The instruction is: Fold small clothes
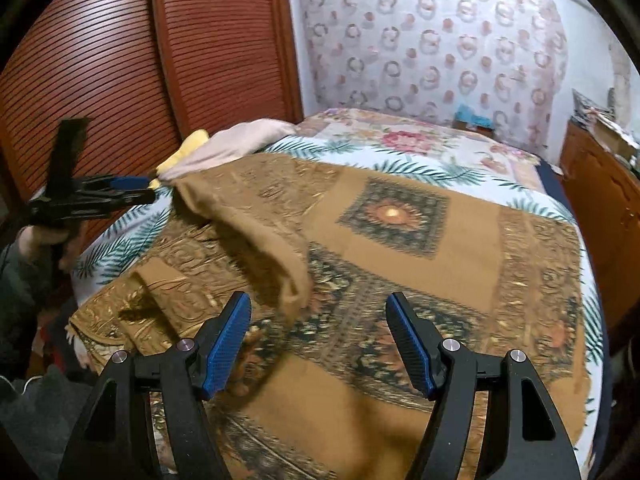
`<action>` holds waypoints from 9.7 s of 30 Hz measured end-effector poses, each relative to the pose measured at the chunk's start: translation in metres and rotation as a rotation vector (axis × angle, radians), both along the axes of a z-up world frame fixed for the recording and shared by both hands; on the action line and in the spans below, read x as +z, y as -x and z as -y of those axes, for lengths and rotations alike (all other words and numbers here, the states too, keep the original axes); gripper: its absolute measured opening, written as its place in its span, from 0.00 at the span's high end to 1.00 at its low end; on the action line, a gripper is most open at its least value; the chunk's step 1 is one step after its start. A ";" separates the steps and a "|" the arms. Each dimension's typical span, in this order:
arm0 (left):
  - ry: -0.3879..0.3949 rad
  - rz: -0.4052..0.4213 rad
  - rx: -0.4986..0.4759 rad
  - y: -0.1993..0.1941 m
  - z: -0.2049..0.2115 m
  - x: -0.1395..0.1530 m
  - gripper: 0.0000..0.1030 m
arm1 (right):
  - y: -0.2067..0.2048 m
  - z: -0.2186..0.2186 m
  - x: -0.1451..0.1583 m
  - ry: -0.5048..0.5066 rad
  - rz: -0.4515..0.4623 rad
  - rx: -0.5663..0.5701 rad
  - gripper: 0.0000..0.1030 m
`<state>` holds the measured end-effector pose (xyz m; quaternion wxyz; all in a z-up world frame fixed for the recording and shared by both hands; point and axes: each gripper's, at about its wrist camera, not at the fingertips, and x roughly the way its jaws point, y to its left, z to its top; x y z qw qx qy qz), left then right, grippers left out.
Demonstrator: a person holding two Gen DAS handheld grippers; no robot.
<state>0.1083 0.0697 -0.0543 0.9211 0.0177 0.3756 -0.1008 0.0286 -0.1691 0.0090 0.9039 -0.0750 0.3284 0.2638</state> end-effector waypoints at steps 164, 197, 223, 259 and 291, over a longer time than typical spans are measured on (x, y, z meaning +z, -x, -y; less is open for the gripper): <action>0.089 0.018 -0.338 0.030 0.169 0.003 0.30 | -0.156 0.104 0.045 0.277 0.028 -0.442 0.43; 0.050 -0.041 -0.395 0.043 0.195 -0.010 0.30 | 0.062 0.155 0.039 0.140 0.003 -0.376 0.97; 0.080 -0.152 -0.526 0.078 0.207 -0.018 0.67 | 0.071 0.082 0.011 0.110 0.005 -0.225 0.46; 0.197 0.014 -0.403 -0.042 0.234 0.067 0.95 | 0.046 0.055 -0.025 0.207 -0.029 -0.100 0.27; 0.187 -0.044 -0.301 -0.118 0.160 0.044 0.59 | -0.165 0.056 0.039 0.233 -0.033 -0.017 0.90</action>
